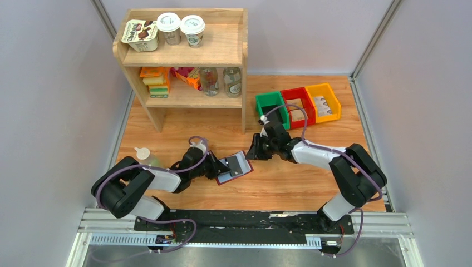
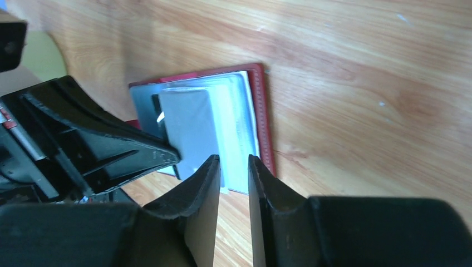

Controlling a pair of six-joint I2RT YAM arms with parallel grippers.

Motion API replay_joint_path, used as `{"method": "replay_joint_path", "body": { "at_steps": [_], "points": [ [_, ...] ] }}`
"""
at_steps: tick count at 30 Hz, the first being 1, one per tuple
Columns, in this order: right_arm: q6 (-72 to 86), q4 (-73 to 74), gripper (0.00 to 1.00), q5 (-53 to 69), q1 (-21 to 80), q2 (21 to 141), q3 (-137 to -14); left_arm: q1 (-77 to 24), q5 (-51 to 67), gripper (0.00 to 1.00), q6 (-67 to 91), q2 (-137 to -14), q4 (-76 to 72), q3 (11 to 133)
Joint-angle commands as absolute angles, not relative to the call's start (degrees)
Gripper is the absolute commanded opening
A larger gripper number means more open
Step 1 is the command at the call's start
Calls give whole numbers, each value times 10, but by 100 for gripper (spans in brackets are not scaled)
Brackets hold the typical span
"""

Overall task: Take the credit cards out of the card holder
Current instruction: Remove the credit card from the card holder.

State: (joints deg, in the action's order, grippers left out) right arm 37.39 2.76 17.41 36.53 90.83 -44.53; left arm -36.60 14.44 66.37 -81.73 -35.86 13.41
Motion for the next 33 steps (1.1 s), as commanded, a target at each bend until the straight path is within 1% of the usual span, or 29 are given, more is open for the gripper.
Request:
{"method": "replay_joint_path", "body": {
  "at_steps": [1,5,9,12,15,22,29,33],
  "points": [
    [362,-17,26,240,371,917,-474,-364,149,0,639,-832,-367,146],
    [382,-54,15,279,373,956,-479,-364,154,0,642,-838,-370,149],
    [392,-75,6,293,373,989,-477,-364,153,0,645,-837,-371,149],
    [396,-88,4,301,373,1008,-474,-364,150,0,646,-838,-371,148],
    [392,-81,1,284,371,1016,-465,-363,149,0,650,-836,-371,147],
    [369,-35,0,236,371,1029,-443,-356,147,0,669,-840,-391,122],
    [371,-41,0,229,370,1043,-420,-337,163,0,701,-875,-475,86],
    [371,-41,0,229,368,1049,-419,-329,170,2,711,-884,-499,69]
  ]
}}
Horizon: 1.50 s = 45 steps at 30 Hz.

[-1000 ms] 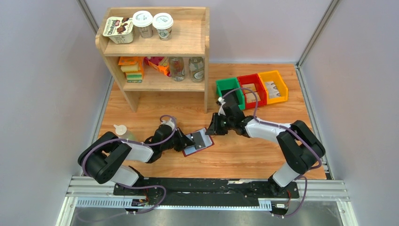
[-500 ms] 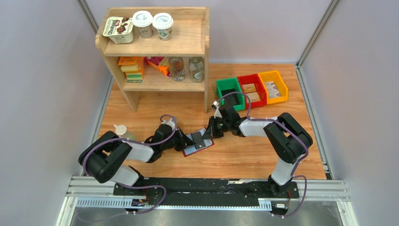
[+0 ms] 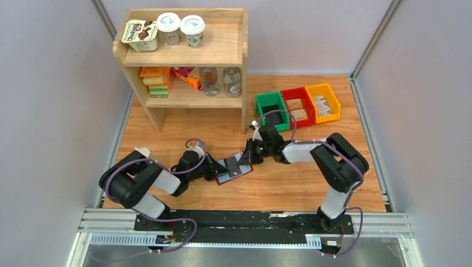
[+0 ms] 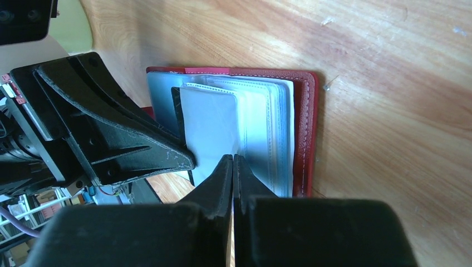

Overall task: Take the credit cards out of the card holder
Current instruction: Remove the credit card from the card holder.

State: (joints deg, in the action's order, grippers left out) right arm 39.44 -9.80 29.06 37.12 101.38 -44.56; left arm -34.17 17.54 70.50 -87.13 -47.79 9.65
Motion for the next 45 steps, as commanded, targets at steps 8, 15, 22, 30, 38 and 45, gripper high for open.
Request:
{"method": "replay_joint_path", "body": {
  "at_steps": [8,15,22,30,38,45],
  "points": [
    [372,-43,0,229,363,1056,-420,-319,173,11,703,-864,-497,61],
    [373,-42,0,230,363,1062,-426,-318,182,19,694,-860,-514,63],
    [373,-39,0,232,363,1063,-431,-318,192,16,686,-878,-521,78],
    [374,-37,0,230,363,1064,-433,-316,202,19,695,-916,-556,79],
    [369,-33,0,226,359,1062,-428,-299,204,0,704,-910,-574,50],
    [367,-33,0,227,354,1064,-427,-286,206,0,700,-893,-561,40]
  ]
}}
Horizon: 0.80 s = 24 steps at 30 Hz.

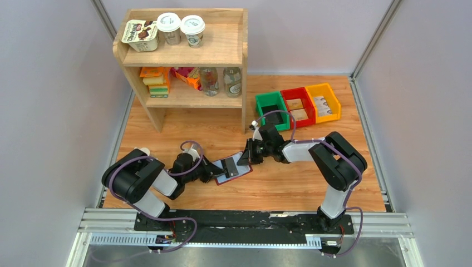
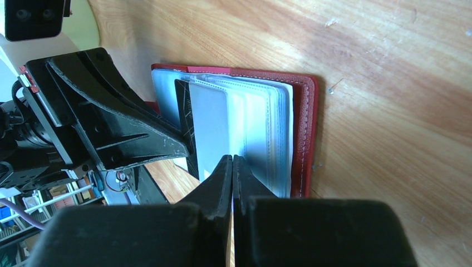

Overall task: Take the credit cards out of the card holder
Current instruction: Remove the credit card from the card holder.

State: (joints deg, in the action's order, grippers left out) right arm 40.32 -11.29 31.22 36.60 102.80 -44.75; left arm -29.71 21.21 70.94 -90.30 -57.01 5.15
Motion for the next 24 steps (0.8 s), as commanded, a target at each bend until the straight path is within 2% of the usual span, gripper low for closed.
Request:
{"method": "replay_joint_path", "body": {
  "at_steps": [1,5,11,13,19,21,24],
  "points": [
    [367,-33,0,226,354,1064,-428,-286,205,0,700,-893,-560,38],
    [367,-32,0,226,352,1064,-430,-280,206,2,697,-886,-549,38],
    [366,-30,0,227,352,1063,-431,-280,208,31,693,-889,-541,48],
    [366,-30,0,228,352,1061,-431,-281,207,33,693,-892,-539,47],
    [367,-32,0,228,352,1058,-431,-281,207,31,689,-911,-538,57],
    [367,-32,0,228,352,1058,-431,-281,207,26,689,-921,-544,60],
    [367,-32,0,229,352,1058,-431,-280,204,6,693,-929,-562,57]
  ]
}}
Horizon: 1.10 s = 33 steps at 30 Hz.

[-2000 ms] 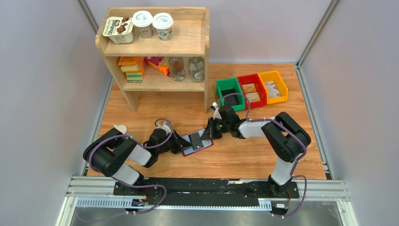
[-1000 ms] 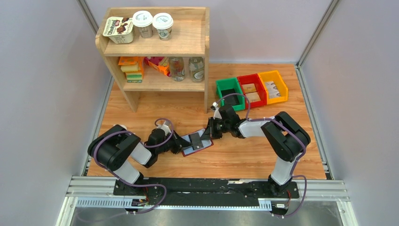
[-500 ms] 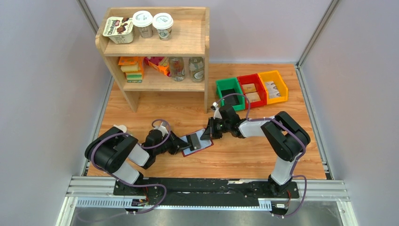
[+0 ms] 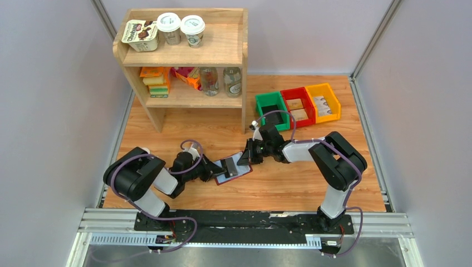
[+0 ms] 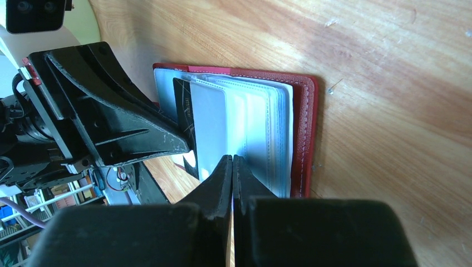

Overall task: Take the credit cards out of the card holder
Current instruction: Remove the credit card from the card holder.

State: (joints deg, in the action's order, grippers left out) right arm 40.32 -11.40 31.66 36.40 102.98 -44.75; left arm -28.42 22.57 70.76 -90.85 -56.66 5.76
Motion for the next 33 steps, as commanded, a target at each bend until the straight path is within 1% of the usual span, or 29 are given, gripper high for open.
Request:
{"method": "replay_joint_path", "body": {
  "at_steps": [1,4,8,11,12,13,14,18,21,23,27,33],
  "points": [
    [367,-32,0,228,352,1057,-430,-281,204,1,693,-931,-571,56],
    [367,-31,0,225,352,1054,-428,-280,202,0,697,-922,-573,47],
    [363,-24,0,221,352,1051,-429,-280,200,0,686,-871,-517,44],
    [360,-19,0,220,352,1049,-432,-280,179,0,661,-809,-414,46],
    [359,-18,0,218,352,1048,-433,-279,172,0,644,-769,-387,51],
    [357,-14,0,218,352,1046,-435,-279,159,0,622,-750,-321,63],
    [357,-11,0,219,352,1044,-438,-279,152,0,611,-705,-255,68],
    [352,-2,0,221,352,1033,-447,-279,104,0,546,-578,-102,98],
    [344,19,2,221,352,1016,-460,-279,86,0,496,-518,-50,109],
    [332,32,8,222,352,1000,-472,-279,90,0,466,-484,-22,121],
    [301,45,28,242,353,959,-493,-279,128,0,390,-423,16,150],
    [220,60,59,294,355,859,-533,-279,235,0,271,-398,81,242]
  ]
}}
